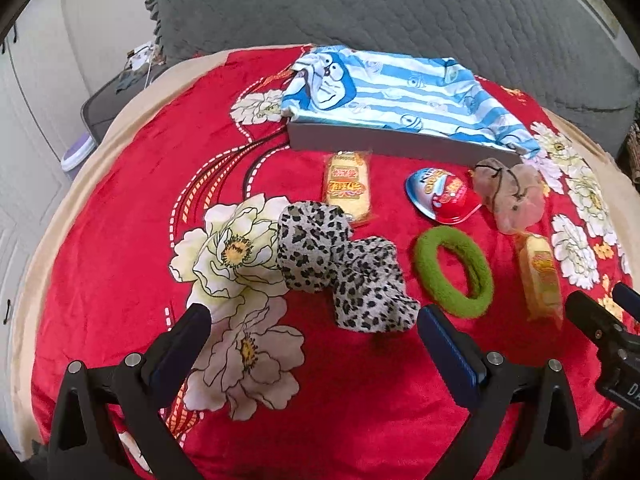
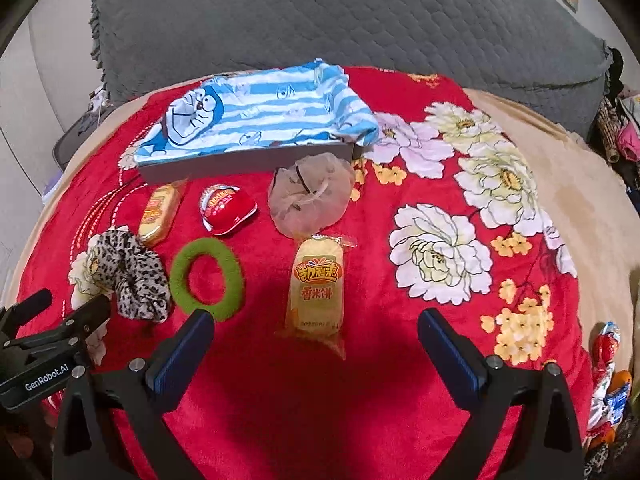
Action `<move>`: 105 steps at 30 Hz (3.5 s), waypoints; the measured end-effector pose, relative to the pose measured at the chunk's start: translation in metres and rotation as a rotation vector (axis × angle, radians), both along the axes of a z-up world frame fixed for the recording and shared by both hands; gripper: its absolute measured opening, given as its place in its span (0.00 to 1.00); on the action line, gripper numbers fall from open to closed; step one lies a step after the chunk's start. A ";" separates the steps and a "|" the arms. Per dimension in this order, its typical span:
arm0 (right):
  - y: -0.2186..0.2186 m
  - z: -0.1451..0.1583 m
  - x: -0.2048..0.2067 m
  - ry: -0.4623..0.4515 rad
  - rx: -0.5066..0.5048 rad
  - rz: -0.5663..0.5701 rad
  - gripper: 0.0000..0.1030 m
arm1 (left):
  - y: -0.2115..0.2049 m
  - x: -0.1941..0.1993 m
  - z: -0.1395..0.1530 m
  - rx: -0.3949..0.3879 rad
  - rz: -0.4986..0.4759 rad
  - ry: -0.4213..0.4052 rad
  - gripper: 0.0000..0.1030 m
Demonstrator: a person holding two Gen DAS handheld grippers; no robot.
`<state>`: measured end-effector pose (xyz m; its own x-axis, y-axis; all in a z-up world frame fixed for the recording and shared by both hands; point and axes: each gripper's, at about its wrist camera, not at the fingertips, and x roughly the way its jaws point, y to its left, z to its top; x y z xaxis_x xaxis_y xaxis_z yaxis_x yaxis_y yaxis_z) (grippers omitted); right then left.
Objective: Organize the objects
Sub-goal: 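Grasp the leopard-print scrunchies with the left tool while the right tool grasps a yellow snack cake, then carry the scrunchies with the left tool while the right tool carries the snack cake toward the striped shirt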
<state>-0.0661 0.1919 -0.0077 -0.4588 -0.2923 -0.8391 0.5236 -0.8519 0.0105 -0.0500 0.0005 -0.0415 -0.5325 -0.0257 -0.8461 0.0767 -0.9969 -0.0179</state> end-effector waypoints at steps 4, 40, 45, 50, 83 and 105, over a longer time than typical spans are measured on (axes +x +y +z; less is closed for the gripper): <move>-0.006 -0.006 -0.010 -0.003 0.003 -0.010 0.99 | -0.003 -0.009 -0.007 0.012 0.003 -0.012 1.00; -0.020 -0.053 -0.053 -0.087 0.089 -0.033 0.75 | 0.010 -0.053 -0.050 0.050 -0.048 -0.074 0.84; -0.024 -0.056 -0.054 -0.091 0.095 -0.013 0.60 | 0.012 -0.055 -0.056 0.073 -0.066 -0.101 0.65; -0.031 -0.064 -0.055 -0.123 0.092 0.014 0.47 | 0.014 -0.055 -0.058 0.085 -0.080 -0.106 0.57; -0.025 -0.035 -0.041 -0.113 0.004 0.094 0.39 | 0.010 -0.043 -0.038 0.147 -0.076 -0.092 0.11; -0.019 0.004 -0.019 -0.042 -0.071 0.151 0.39 | 0.012 -0.021 0.011 0.124 -0.050 -0.006 0.11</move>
